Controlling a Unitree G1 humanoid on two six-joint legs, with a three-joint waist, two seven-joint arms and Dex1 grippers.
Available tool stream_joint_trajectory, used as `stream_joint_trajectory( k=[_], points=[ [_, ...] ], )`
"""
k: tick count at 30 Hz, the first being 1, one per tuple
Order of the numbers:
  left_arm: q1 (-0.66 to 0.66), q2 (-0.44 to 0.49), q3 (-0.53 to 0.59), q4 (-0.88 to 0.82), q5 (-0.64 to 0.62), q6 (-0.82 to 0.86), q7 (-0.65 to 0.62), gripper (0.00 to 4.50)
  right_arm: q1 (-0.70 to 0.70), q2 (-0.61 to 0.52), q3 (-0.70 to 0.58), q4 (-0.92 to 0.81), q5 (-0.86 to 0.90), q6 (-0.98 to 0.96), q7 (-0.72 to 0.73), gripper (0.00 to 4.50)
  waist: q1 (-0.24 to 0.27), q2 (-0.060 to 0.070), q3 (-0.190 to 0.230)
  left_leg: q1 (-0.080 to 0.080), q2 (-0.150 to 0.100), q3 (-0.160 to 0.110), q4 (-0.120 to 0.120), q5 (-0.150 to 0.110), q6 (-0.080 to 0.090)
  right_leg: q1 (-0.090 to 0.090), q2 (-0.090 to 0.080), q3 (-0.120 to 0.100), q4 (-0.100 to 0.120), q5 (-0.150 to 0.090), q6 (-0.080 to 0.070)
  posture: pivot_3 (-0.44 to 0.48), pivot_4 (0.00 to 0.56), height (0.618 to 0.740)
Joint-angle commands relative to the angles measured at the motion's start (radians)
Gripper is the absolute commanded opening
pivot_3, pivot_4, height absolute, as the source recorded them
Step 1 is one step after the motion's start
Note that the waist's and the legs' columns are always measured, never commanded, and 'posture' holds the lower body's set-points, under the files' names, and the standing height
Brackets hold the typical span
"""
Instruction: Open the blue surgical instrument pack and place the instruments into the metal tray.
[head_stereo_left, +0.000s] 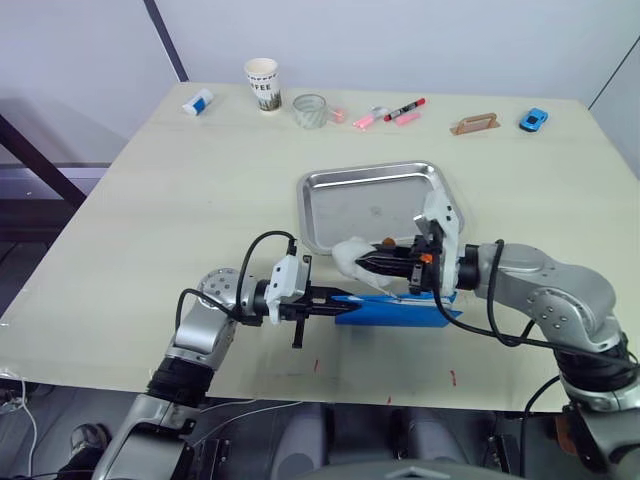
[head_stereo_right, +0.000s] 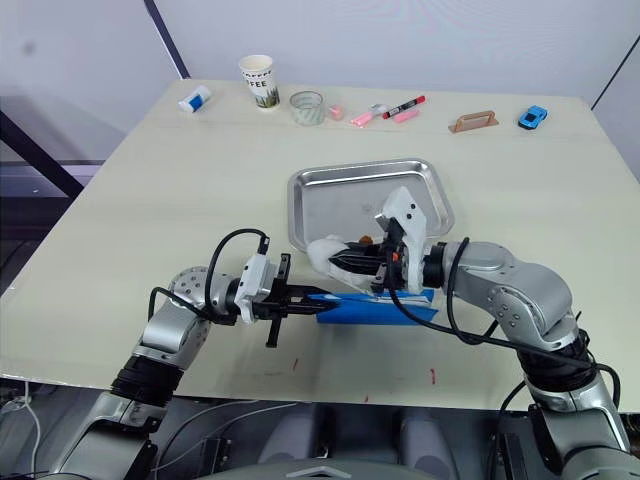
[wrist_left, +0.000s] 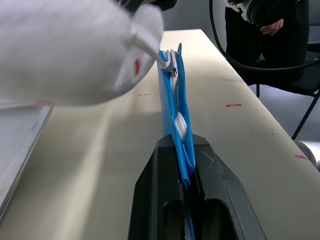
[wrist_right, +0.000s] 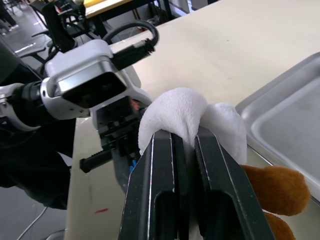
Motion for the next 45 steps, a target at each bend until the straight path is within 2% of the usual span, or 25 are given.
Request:
stream_joint_trajectory(
  k=[1, 24, 29, 34, 39, 45],
  points=[
    [0.01, 0.009, -0.013, 0.019, 0.024, -0.007, -0.01, 0.0, -0.036, 0.021, -0.012, -0.022, -0.003, -0.03, 0.007, 0.04, 0.0, 0.0, 0.0, 0.0, 0.0, 0.0, 0.0, 0.0, 0.0, 0.0, 0.0, 0.0, 0.0, 0.0, 0.0, 0.0, 0.15, 0.74],
    [0.002, -0.006, -0.028, 0.043, 0.035, -0.025, -0.003, 0.0, -0.037, 0.115, 0.046, -0.005, -0.094, -0.037, 0.018, 0.04, -0.002, 0.0, 0.0, 0.0, 0.0, 0.0, 0.0, 0.0, 0.0, 0.0, 0.0, 0.0, 0.0, 0.0, 0.0, 0.0, 0.15, 0.74],
    [0.002, -0.01, -0.029, 0.048, 0.037, -0.027, 0.001, 0.0, 0.018, 0.054, -0.024, -0.09, -0.062, -0.037, 0.04, 0.04, 0.003, 0.0, 0.0, 0.0, 0.0, 0.0, 0.0, 0.0, 0.0, 0.0, 0.0, 0.0, 0.0, 0.0, 0.0, 0.0, 0.15, 0.74],
    [-0.004, -0.01, -0.023, 0.059, 0.036, -0.026, 0.007, 0.0, 0.134, -0.036, -0.098, -0.223, 0.009, -0.037, 0.082, 0.04, 0.003, 0.0, 0.0, 0.0, 0.0, 0.0, 0.0, 0.0, 0.0, 0.0, -0.001, 0.0, 0.0, 0.0, 0.0, 0.0, 0.15, 0.74],
    [-0.009, -0.02, -0.018, 0.063, 0.037, -0.009, 0.034, 0.0, 0.214, -0.115, -0.079, -0.296, -0.023, -0.112, 0.143, 0.04, 0.003, 0.0, 0.0, 0.0, -0.001, 0.0, 0.0, 0.0, 0.0, 0.001, -0.001, -0.001, -0.001, 0.0, 0.0, 0.0, 0.15, 0.74],
    [-0.01, -0.023, -0.02, 0.073, 0.042, -0.015, 0.037, 0.0, 0.27, -0.2, -0.02, -0.302, -0.14, -0.264, 0.233, 0.04, 0.003, 0.0, 0.0, 0.0, -0.001, 0.0, 0.0, 0.0, 0.0, 0.001, -0.001, -0.001, -0.001, 0.0, 0.0, 0.0, 0.15, 0.74]
  ],
)
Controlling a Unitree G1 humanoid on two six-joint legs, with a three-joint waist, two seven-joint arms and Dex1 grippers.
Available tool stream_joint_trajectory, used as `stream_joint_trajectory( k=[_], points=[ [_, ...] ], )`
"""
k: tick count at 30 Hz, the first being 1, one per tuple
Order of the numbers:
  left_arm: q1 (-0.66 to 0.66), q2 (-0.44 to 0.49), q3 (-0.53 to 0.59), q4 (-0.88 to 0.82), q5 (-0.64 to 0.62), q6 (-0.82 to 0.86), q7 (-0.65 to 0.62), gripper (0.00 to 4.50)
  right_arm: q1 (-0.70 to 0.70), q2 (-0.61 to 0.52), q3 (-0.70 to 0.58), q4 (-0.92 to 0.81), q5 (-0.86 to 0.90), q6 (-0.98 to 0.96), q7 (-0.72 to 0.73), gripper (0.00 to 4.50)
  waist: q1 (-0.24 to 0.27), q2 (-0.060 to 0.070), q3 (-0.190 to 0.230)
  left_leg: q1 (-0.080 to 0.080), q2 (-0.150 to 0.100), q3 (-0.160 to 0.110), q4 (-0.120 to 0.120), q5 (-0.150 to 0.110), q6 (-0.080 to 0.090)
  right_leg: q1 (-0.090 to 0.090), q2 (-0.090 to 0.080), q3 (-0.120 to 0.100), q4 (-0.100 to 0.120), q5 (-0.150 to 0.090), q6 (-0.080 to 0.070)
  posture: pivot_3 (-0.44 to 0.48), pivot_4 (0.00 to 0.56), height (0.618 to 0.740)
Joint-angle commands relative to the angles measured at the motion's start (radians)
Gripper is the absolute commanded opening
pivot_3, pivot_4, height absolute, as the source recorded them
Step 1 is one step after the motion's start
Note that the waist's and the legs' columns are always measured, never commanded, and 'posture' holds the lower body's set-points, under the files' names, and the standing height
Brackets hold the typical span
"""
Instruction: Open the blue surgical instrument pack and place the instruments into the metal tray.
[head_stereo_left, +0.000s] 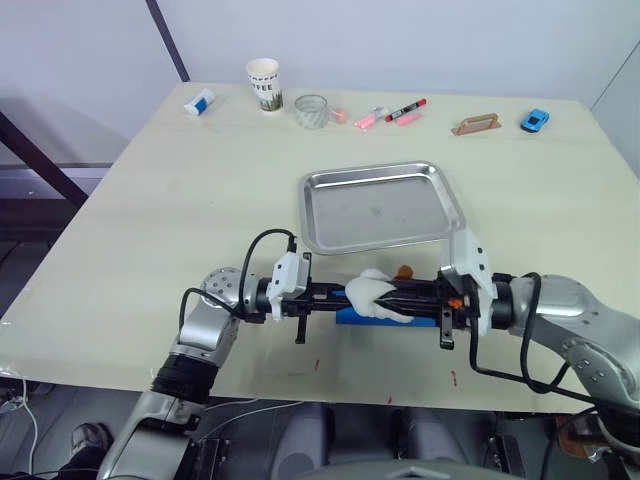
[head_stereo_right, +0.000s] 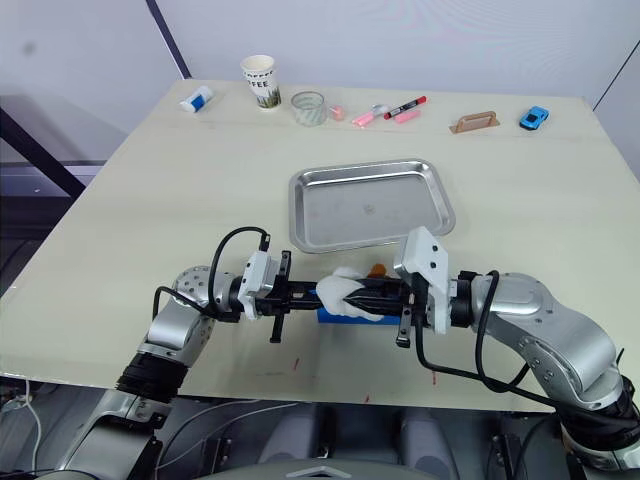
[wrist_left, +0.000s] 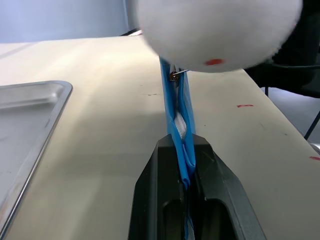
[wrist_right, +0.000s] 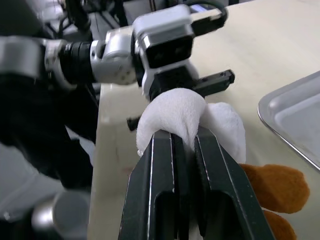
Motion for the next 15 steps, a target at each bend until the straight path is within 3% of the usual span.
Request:
stream_joint_trajectory(
  k=[1, 6, 9, 11, 12, 15],
  points=[
    [0.009, -0.002, -0.019, 0.027, 0.038, 0.003, 0.009, 0.0, 0.017, -0.024, 0.02, -0.032, -0.041, -0.097, 0.062, 0.04, 0.0, 0.0, 0.0, 0.0, 0.0, 0.0, 0.0, 0.0, 0.0, 0.0, 0.0, 0.0, 0.0, 0.0, 0.0, 0.0, 0.15, 0.74],
    [0.007, 0.001, -0.019, 0.044, 0.04, -0.014, -0.004, 0.0, 0.042, -0.067, 0.065, 0.0, -0.06, -0.122, 0.14, 0.04, 0.0, 0.0, 0.0, 0.0, 0.0, 0.0, 0.0, 0.0, 0.0, 0.0, 0.0, 0.0, 0.0, 0.0, 0.0, 0.0, 0.15, 0.74],
    [0.006, 0.004, -0.023, 0.05, 0.041, -0.019, -0.015, 0.0, 0.046, -0.084, 0.103, 0.015, -0.091, -0.14, 0.168, 1.23, 0.0, 0.0, 0.0, 0.001, 0.0, 0.0, 0.0, 0.0, 0.0, 0.001, 0.0, 0.0, 0.0, 0.0, 0.0, 0.0, 0.15, 0.74],
    [0.007, 0.006, -0.024, 0.053, 0.041, -0.022, -0.022, 0.0, 0.05, -0.09, 0.118, 0.016, -0.102, -0.153, 0.185, 2.16, 0.0, 0.0, 0.0, 0.001, 0.0, 0.0, 0.0, 0.0, 0.0, 0.001, 0.0, 0.0, 0.0, 0.0, 0.0, 0.0, 0.15, 0.74],
    [0.006, 0.007, -0.025, 0.056, 0.042, -0.028, -0.026, 0.0, 0.054, -0.095, 0.118, 0.013, -0.102, -0.158, 0.193, 2.85, 0.0, 0.0, 0.0, 0.001, 0.0, 0.0, 0.0, 0.0, 0.0, 0.001, 0.0, 0.0, 0.0, 0.0, 0.0, 0.0, 0.15, 0.74],
    [0.005, 0.009, -0.024, 0.061, 0.039, -0.037, -0.033, 0.0, 0.065, -0.101, 0.095, -0.001, -0.08, -0.155, 0.199, 3.88, -0.001, 0.0, 0.0, 0.001, 0.0, 0.0, 0.0, 0.0, 0.0, 0.001, 0.0, 0.0, 0.0, 0.0, 0.0, 0.0, 0.15, 0.74]
  ],
)
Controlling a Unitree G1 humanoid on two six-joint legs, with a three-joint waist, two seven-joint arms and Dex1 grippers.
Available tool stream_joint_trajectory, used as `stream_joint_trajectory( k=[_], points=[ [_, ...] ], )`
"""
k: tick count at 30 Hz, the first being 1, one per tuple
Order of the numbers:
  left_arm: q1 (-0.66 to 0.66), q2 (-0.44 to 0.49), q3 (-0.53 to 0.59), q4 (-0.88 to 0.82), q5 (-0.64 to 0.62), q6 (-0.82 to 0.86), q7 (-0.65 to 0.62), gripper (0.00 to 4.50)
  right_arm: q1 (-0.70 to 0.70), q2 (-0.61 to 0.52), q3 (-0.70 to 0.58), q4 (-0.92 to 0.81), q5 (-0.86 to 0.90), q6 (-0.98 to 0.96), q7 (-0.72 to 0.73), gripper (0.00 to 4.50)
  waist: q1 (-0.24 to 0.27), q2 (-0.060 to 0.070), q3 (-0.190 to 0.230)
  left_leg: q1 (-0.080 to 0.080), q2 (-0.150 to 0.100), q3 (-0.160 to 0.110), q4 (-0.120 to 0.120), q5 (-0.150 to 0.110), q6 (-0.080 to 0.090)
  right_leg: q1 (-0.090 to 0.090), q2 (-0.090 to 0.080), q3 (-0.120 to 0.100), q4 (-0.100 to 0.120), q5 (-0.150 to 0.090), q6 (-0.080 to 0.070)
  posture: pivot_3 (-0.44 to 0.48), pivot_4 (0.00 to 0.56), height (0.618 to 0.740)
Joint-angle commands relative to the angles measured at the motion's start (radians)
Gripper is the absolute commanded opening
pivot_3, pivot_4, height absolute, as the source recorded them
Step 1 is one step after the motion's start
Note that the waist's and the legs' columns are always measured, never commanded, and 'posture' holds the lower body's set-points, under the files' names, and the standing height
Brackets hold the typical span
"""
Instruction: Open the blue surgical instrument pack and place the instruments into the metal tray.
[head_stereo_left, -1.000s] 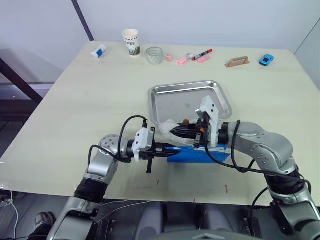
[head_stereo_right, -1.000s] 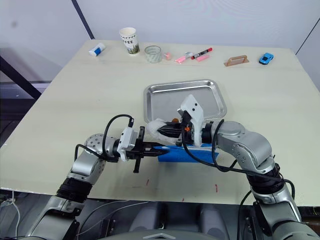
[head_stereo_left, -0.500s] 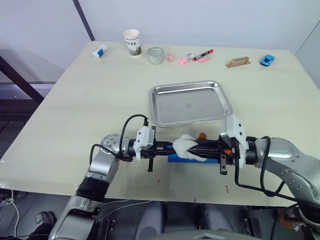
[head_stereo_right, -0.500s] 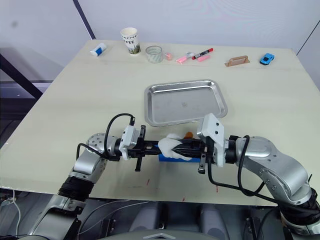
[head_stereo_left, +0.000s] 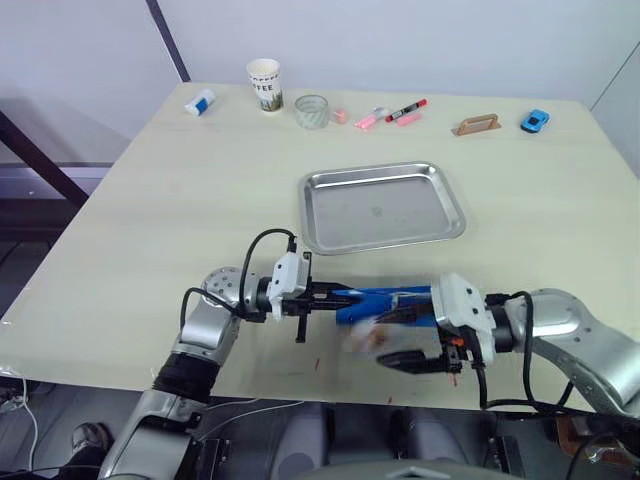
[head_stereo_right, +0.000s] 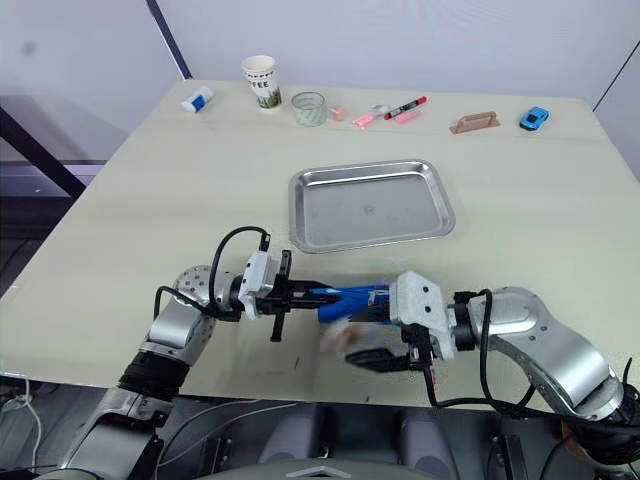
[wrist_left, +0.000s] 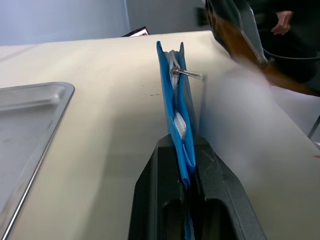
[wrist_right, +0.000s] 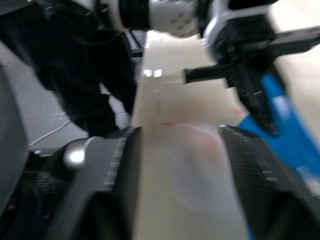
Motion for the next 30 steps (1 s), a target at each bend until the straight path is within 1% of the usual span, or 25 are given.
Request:
stream_joint_trajectory(
  k=[1, 2, 5, 6, 7, 10, 13, 15, 17, 19, 21, 26, 30],
  points=[
    [0.017, 0.013, -0.02, 0.03, 0.036, -0.001, -0.017, 0.0, 0.014, -0.013, -0.05, -0.049, 0.052, -0.005, 0.014, 4.4, 0.0, 0.0, 0.0, 0.0, 0.0, 0.0, 0.0, 0.0, 0.0, 0.0, 0.0, 0.0, 0.0, 0.0, 0.0, 0.0, 0.15, 0.74],
    [0.018, 0.013, -0.019, 0.028, 0.034, -0.002, -0.019, 0.0, 0.021, -0.015, -0.061, -0.057, 0.063, -0.003, 0.011, 4.47, 0.0, 0.0, 0.0, 0.0, 0.0, 0.0, 0.0, 0.0, 0.0, 0.0, 0.0, 0.0, 0.0, 0.0, 0.0, 0.0, 0.15, 0.74],
    [0.024, 0.016, -0.017, 0.021, 0.026, -0.003, -0.028, 0.0, 0.053, 0.006, -0.113, -0.071, 0.062, -0.034, -0.037, 4.47, 0.0, 0.0, 0.0, 0.0, 0.0, 0.0, 0.0, 0.0, 0.0, 0.0, 0.0, 0.0, 0.0, 0.0, 0.0, 0.0, 0.15, 0.74],
    [0.027, 0.018, -0.017, 0.017, 0.024, -0.003, -0.031, 0.0, 0.072, 0.035, -0.144, -0.07, 0.08, -0.059, -0.055, 4.47, 0.0, 0.0, 0.0, 0.0, 0.0, 0.0, 0.0, 0.0, 0.0, 0.0, 0.0, 0.0, 0.0, 0.0, 0.0, 0.0, 0.15, 0.74],
    [0.028, 0.021, -0.018, 0.014, 0.027, -0.008, -0.035, 0.0, 0.087, 0.04, -0.173, -0.069, 0.123, -0.053, -0.048, 4.47, 0.0, 0.0, 0.0, 0.0, 0.0, 0.0, 0.0, 0.0, 0.0, 0.0, 0.0, 0.0, 0.0, 0.0, 0.0, 0.0, 0.15, 0.74],
    [0.029, 0.025, -0.021, 0.005, 0.028, -0.01, -0.041, 0.0, 0.134, 0.039, -0.26, -0.065, 0.18, -0.034, -0.068, 4.47, 0.0, 0.0, 0.0, 0.0, 0.0, 0.0, 0.0, 0.0, 0.0, 0.001, 0.0, 0.0, 0.0, 0.0, 0.0, 0.0, 0.15, 0.74],
    [0.024, 0.027, -0.018, -0.004, 0.023, 0.003, -0.038, 0.0, 0.192, 0.036, -0.361, -0.012, 0.137, -0.099, -0.088, 4.47, 0.001, 0.0, 0.0, 0.001, 0.0, 0.0, 0.0, 0.0, 0.0, 0.001, 0.0, 0.0, 0.0, 0.0, 0.0, 0.0, 0.15, 0.74],
    [0.018, 0.028, -0.017, -0.01, 0.02, 0.012, -0.036, 0.0, 0.224, 0.058, -0.394, 0.014, 0.053, -0.168, -0.142, 4.47, -0.001, 0.0, 0.0, 0.001, 0.0, 0.0, 0.0, 0.0, 0.0, 0.001, 0.0, 0.0, 0.0, 0.0, 0.0, 0.0, 0.15, 0.74],
    [0.012, 0.028, -0.017, -0.018, 0.017, 0.023, -0.033, 0.0, 0.25, 0.074, -0.402, 0.044, 0.028, -0.231, -0.124, 4.47, 0.0, 0.0, 0.0, 0.001, 0.0, 0.0, 0.0, 0.0, 0.0, 0.001, 0.001, 0.0, 0.0, 0.0, 0.0, 0.0, 0.15, 0.74],
    [0.007, 0.027, -0.017, -0.023, 0.016, 0.032, -0.03, 0.0, 0.25, 0.058, -0.395, 0.092, 0.081, -0.247, -0.014, 4.47, -0.001, 0.0, 0.0, 0.001, 0.0, 0.0, 0.0, 0.0, 0.0, 0.001, 0.001, 0.0, 0.0, 0.0, 0.0, 0.0, 0.15, 0.74],
    [0.003, 0.027, -0.016, -0.029, 0.016, 0.04, -0.028, 0.0, 0.232, 0.055, -0.37, 0.159, 0.04, -0.311, 0.039, 4.47, -0.001, 0.0, 0.0, 0.001, 0.0, 0.0, 0.0, 0.0, 0.0, 0.001, 0.001, 0.001, 0.0, 0.0, 0.0, 0.0, 0.15, 0.74],
    [0.006, 0.033, -0.014, -0.058, 0.011, 0.063, -0.025, 0.0, 0.2, 0.066, -0.328, 0.309, 0.014, -0.39, 0.141, 4.47, 0.0, 0.0, 0.0, 0.001, 0.0, 0.0, 0.0, 0.0, 0.0, 0.001, 0.001, 0.0, 0.0, 0.0, 0.0, 0.0, 0.15, 0.74],
    [0.005, 0.038, -0.011, -0.066, 0.01, 0.071, -0.028, 0.0, 0.171, 0.072, -0.305, 0.382, -0.011, -0.428, 0.178, 4.47, -0.001, 0.0, 0.0, 0.001, 0.0, 0.0, 0.0, 0.0, 0.0, 0.001, 0.001, 0.001, 0.0, 0.0, 0.0, 0.0, 0.15, 0.74]
  ],
)
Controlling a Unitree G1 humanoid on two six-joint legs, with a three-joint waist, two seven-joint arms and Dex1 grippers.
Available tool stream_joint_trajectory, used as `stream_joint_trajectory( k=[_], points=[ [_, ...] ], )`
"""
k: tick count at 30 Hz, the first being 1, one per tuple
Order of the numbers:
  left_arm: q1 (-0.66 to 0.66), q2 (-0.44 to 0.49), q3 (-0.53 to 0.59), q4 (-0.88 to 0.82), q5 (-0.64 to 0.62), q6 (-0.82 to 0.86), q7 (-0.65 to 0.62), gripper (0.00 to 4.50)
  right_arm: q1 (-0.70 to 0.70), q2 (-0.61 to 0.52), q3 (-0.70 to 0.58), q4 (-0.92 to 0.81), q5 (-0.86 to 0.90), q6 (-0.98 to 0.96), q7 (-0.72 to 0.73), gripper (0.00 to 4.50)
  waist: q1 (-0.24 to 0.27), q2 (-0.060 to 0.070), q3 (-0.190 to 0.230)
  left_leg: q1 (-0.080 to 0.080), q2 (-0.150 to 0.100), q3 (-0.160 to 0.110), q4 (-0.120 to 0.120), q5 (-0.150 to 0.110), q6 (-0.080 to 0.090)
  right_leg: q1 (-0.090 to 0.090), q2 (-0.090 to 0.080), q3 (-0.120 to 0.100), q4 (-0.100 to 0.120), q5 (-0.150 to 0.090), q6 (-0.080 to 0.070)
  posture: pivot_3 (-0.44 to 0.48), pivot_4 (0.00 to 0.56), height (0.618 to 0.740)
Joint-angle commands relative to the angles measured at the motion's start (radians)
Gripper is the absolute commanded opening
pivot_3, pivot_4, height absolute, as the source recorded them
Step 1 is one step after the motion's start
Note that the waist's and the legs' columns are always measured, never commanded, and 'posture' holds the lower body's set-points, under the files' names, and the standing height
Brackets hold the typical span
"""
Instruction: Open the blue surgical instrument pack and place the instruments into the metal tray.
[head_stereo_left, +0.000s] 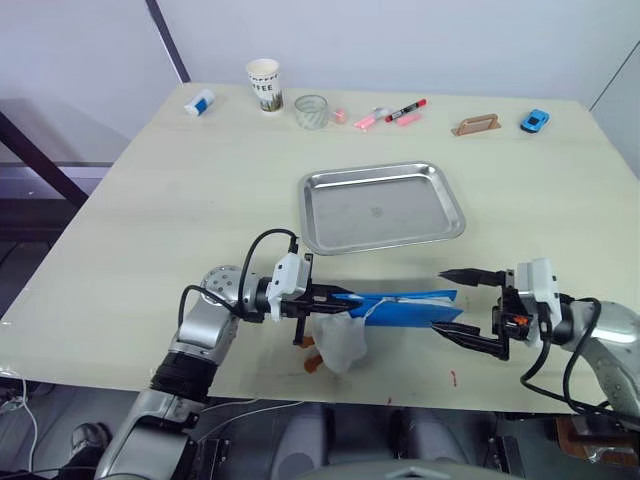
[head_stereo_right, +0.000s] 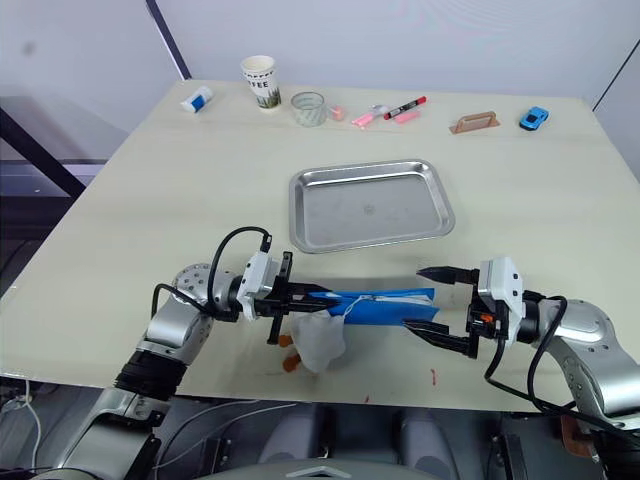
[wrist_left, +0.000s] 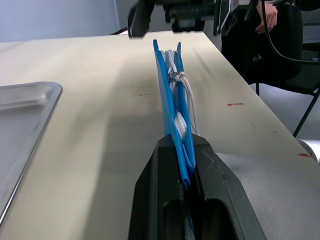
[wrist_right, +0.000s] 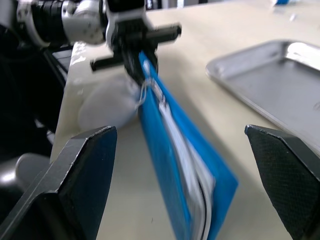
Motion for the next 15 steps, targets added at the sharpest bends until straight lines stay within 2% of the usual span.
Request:
stream_joint_trajectory(
  k=[1, 5, 9, 10, 15],
  points=[
    [0.005, 0.018, -0.005, -0.023, 0.015, 0.011, -0.004, 0.0, -0.035, 0.006, 0.007, 0.044, -0.017, -0.056, 0.039, 4.47, 0.0, 0.0, 0.0, 0.0, 0.0, 0.0, 0.0, 0.0, 0.0, 0.0, 0.0, 0.0, 0.0, 0.0, 0.0, 0.0, 0.15, 0.74],
    [0.002, 0.022, -0.003, -0.021, 0.014, 0.012, -0.009, 0.0, -0.072, 0.021, 0.027, 0.099, -0.036, -0.086, 0.06, 4.47, 0.0, 0.0, 0.0, 0.0, 0.0, 0.0, 0.0, 0.0, 0.0, 0.0, 0.0, 0.0, 0.0, 0.0, 0.0, 0.0, 0.15, 0.74],
    [-0.007, 0.022, -0.005, -0.012, 0.017, 0.013, -0.011, 0.0, -0.109, 0.028, 0.045, 0.14, -0.055, -0.109, 0.076, 3.41, -0.001, 0.0, 0.0, 0.0, 0.0, 0.0, 0.0, 0.0, 0.0, 0.0, 0.0, 0.0, 0.0, 0.0, 0.0, 0.0, 0.15, 0.74],
    [-0.009, 0.022, -0.005, -0.009, 0.017, 0.013, -0.012, 0.0, -0.112, 0.027, 0.049, 0.149, -0.062, -0.117, 0.082, 2.99, 0.001, 0.0, 0.0, 0.0, 0.0, 0.0, 0.0, 0.0, 0.0, 0.0, 0.0, 0.0, 0.0, 0.0, 0.0, 0.0, 0.15, 0.74],
    [-0.006, 0.023, -0.002, -0.007, 0.017, 0.011, -0.01, 0.0, -0.122, 0.031, 0.061, 0.172, -0.081, -0.144, 0.102, 2.99, 0.0, 0.0, 0.0, 0.0, 0.0, 0.0, 0.0, 0.0, 0.0, 0.0, 0.0, 0.0, 0.0, 0.0, 0.0, 0.0, 0.15, 0.74]
  ],
)
